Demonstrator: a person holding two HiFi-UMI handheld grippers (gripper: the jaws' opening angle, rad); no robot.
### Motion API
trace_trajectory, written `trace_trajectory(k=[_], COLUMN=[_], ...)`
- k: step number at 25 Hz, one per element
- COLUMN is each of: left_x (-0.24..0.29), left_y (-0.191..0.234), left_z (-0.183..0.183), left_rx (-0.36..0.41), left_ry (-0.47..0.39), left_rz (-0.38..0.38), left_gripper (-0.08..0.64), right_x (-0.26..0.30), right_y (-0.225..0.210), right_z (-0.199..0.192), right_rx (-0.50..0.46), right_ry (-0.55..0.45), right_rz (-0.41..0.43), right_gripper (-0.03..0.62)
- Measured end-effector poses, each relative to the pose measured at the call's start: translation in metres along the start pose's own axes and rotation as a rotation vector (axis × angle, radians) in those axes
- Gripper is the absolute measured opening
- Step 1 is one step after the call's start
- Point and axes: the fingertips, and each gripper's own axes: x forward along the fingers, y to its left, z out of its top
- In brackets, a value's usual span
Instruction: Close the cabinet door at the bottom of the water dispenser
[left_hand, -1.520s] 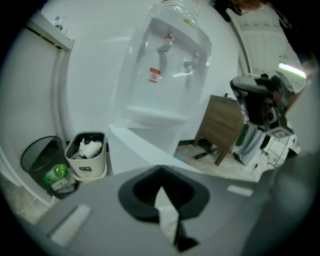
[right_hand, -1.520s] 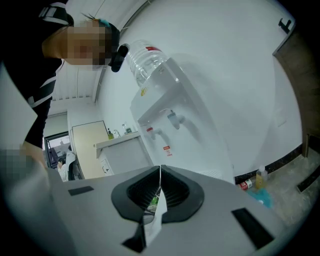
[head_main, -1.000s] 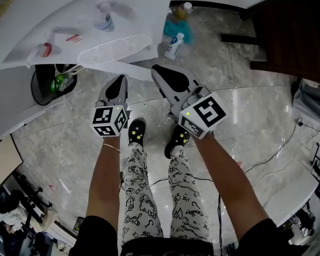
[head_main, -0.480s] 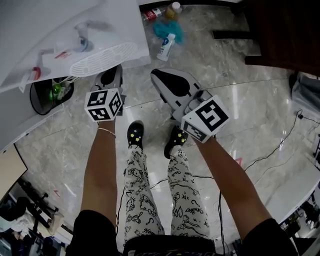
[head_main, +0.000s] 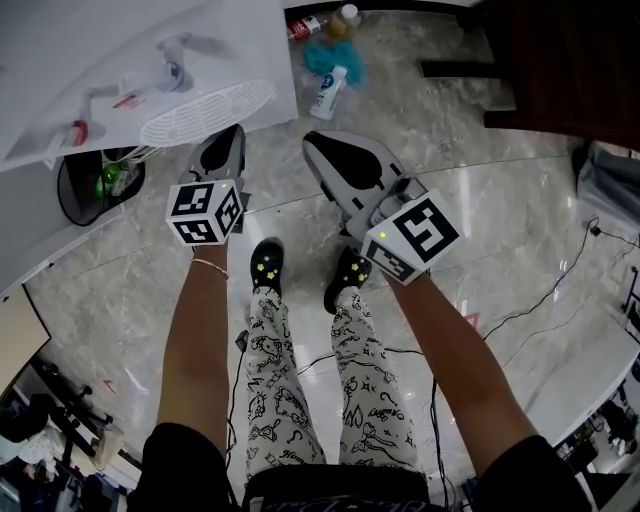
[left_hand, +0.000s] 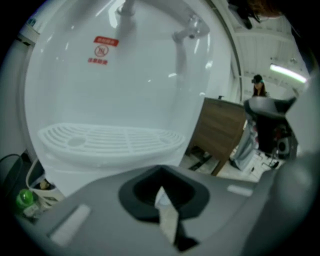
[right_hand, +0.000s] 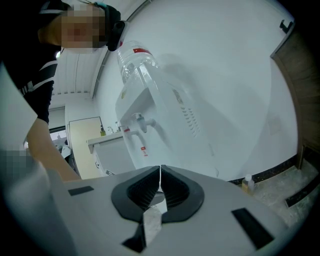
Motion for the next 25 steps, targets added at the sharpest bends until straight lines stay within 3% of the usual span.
trace_trajectory(k=[3, 10, 18, 25], left_x=[-0.028, -0.096, -0.138, -0.144], left_y=[-0.021, -0.064, -0.074, -0.073], left_z=[0.014, 0.062, 0.097, 0.103], left_rx=[0.001, 0.102, 0.046, 0.078], left_ry=[-0.045, -0.111, -0.159, -0.151], left_rz=[-0.043, -0.151, -0.151, -0.159], left_gripper=[0.000, 0.000, 0.000, 0.000], right_x=[-0.005, -0.019, -0.020, -0.017], right_y=[0.013, 0.040, 0.067, 0.072], right_z=[0.001, 0.012, 0.039, 0.041], right_rx=[-0.009, -0.008, -0.015, -0.027], right_ry=[0.015, 0.040, 0.033, 0.044], right_rz=[0.015, 0.016, 0.015, 0.009], right_gripper=[0.017, 0.015, 0.015, 0.015])
